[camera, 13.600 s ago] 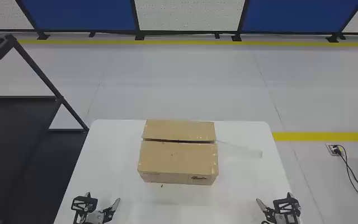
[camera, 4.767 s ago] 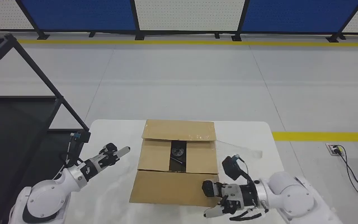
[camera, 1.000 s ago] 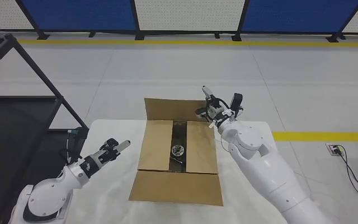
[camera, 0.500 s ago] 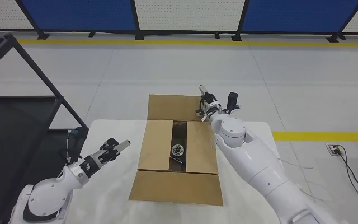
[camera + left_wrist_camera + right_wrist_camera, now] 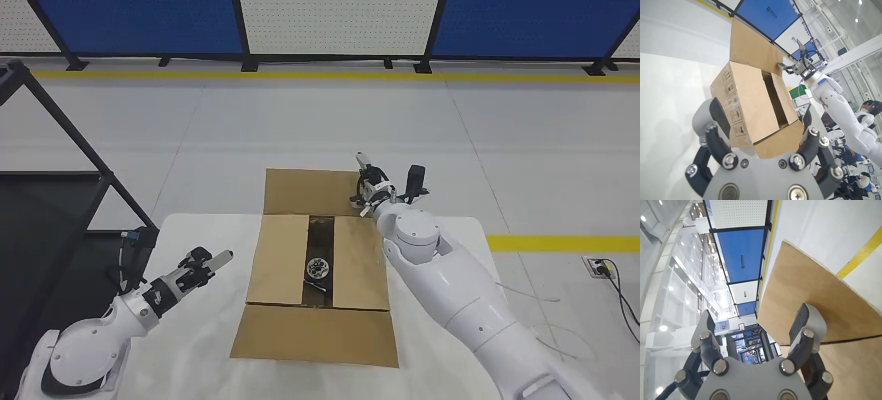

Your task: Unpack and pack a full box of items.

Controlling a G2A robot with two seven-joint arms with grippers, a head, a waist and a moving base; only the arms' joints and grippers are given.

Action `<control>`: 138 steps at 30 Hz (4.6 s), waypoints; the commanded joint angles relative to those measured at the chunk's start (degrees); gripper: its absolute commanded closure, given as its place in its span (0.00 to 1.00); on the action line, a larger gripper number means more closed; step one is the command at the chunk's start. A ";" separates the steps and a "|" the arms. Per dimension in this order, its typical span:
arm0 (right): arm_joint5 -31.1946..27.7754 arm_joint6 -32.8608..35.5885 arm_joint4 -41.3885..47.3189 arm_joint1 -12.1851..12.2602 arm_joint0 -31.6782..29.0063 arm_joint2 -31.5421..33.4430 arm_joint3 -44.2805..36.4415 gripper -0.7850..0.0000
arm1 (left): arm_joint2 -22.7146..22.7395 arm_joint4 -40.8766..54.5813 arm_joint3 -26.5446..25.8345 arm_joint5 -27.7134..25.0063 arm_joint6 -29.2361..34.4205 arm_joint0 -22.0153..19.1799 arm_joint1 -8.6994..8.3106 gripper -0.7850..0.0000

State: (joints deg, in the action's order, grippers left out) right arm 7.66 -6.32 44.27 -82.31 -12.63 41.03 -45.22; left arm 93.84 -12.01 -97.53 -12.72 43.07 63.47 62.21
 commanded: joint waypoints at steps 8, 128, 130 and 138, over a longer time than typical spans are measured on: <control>0.00 0.00 0.00 0.00 0.00 0.00 0.00 0.00 | 0.00 0.00 0.00 0.00 0.00 0.00 0.00 0.00; -6.54 47.06 -29.15 -1.35 -12.21 21.03 -13.06 0.00 | 3.58 4.80 -1.56 3.17 -9.73 2.87 -1.99 0.00; -6.54 47.06 -29.15 -1.35 -12.21 21.03 -13.06 0.00 | 3.58 4.80 -1.56 3.17 -9.73 2.87 -1.99 0.00; -5.75 49.59 -33.95 -1.02 -13.46 19.21 -15.16 0.00 | 3.32 4.86 -1.62 2.83 -10.12 3.60 -2.00 0.00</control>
State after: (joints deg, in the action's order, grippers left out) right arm 1.00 42.72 11.93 -83.44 -26.11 60.64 -60.05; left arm 97.15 -6.91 -99.25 -9.81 33.14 66.86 60.24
